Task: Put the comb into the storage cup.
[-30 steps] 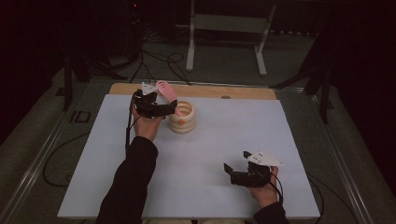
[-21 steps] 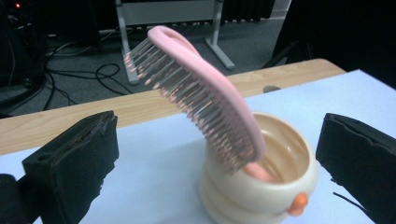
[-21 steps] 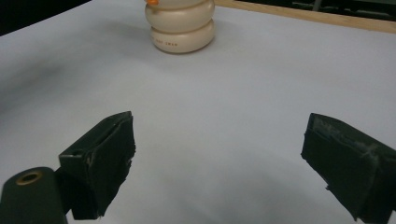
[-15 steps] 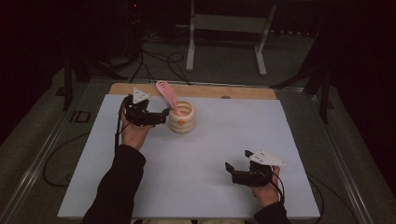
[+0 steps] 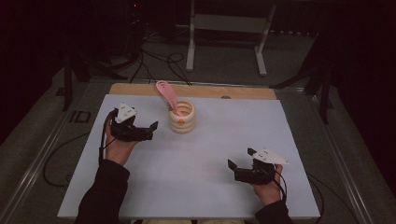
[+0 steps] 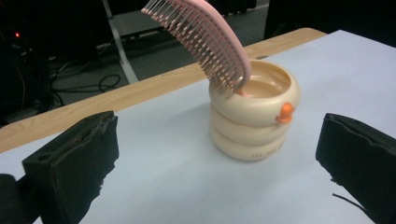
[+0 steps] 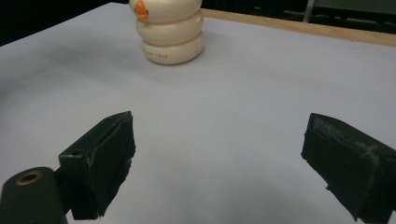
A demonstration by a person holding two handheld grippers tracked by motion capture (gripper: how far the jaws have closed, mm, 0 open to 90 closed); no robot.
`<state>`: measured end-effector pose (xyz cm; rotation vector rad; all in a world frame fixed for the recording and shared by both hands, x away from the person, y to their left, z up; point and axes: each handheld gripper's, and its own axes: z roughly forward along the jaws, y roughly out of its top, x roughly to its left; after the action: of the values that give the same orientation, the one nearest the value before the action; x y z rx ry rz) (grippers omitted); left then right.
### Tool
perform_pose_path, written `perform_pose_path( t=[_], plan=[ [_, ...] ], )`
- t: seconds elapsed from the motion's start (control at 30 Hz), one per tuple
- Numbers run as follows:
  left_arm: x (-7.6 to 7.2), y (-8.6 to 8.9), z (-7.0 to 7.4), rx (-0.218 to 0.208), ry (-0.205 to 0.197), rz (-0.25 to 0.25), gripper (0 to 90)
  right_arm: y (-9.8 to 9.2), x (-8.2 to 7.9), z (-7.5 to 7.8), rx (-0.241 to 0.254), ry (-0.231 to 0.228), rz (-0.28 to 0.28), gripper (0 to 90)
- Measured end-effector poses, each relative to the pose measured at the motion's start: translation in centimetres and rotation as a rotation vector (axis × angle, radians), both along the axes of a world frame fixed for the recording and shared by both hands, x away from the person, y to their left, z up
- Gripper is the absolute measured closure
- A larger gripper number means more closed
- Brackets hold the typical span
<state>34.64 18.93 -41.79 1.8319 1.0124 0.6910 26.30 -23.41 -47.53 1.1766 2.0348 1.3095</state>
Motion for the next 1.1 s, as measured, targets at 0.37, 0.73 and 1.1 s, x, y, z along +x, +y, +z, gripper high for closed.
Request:
perform_pose_path(
  t=[0.37, 0.73, 1.1],
  plan=[
    [-4.4, 1.7, -2.2, 0.008, -0.043, -0.012, 0.1, -0.9, 0.3, 0.7, 0.028, -0.055, 0.002, 9.3],
    [-7.7, 4.1, -4.5, -0.057, -0.055, -0.024, 0.1, -1.8, 0.5, 1.4, 0.049, -0.119, 0.006, 9.3],
    [-9.5, 5.9, -5.6, -0.09, -0.074, -0.02, 0.1, -2.3, 0.5, 1.4, 0.044, -0.163, -0.006, 9.3]
  ],
)
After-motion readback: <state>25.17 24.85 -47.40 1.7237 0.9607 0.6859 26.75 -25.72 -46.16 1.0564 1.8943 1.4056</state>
